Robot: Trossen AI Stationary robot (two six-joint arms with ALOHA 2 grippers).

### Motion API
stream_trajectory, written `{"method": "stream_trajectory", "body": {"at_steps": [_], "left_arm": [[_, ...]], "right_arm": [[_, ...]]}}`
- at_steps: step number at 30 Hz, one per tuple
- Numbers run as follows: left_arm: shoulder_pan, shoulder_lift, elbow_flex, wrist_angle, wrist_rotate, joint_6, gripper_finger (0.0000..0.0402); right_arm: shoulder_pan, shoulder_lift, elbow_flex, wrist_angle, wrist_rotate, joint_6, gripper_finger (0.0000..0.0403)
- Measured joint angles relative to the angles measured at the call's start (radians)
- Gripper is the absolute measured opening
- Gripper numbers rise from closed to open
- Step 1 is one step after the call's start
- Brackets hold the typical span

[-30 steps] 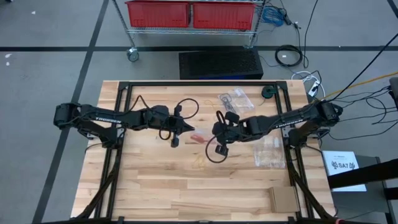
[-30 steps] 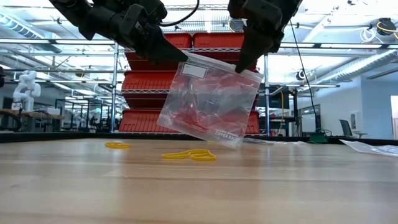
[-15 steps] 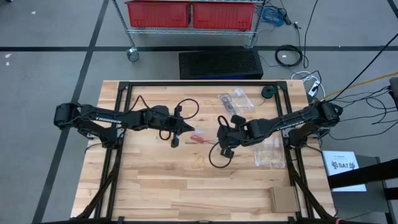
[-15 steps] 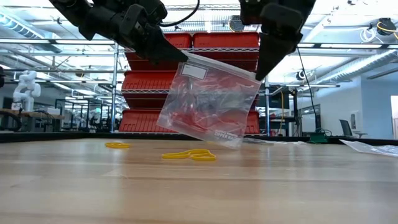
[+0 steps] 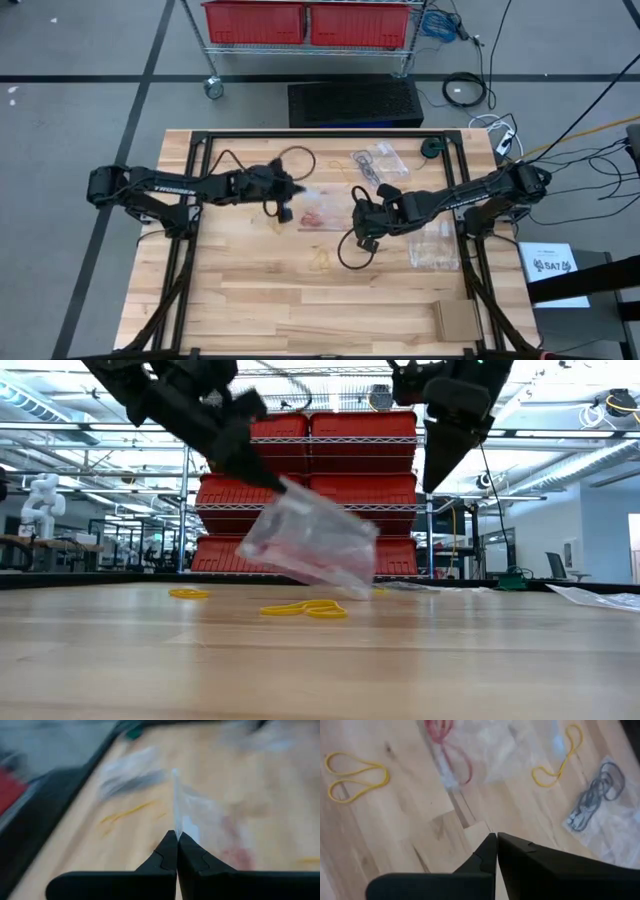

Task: Sort rubber bands
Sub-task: Put the zip bag on the table

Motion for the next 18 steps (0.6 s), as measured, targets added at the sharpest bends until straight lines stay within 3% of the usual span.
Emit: {"method": "stream_trajectory", "body": {"at_steps": [3,10,18], "left_arm": [[0.067,0.0,-0.01,-0.028,-0.077,0.019,0.0],[0.265,0.0,-0.051,-0.089,-0.091,0.028,0.0],[0.42,0.0,-0.052,-0.175,-0.137,0.027,0.0]], "right_arm": [[0.0,0.0,0.019,-0.004,0.009,0.0,0.0004],[0.0,0.0,0.035,-0.013,0.012,-0.003,0.0004],[0.001,0.0,0.035,-0.019,0.01,-0.009,0.0004]]}}
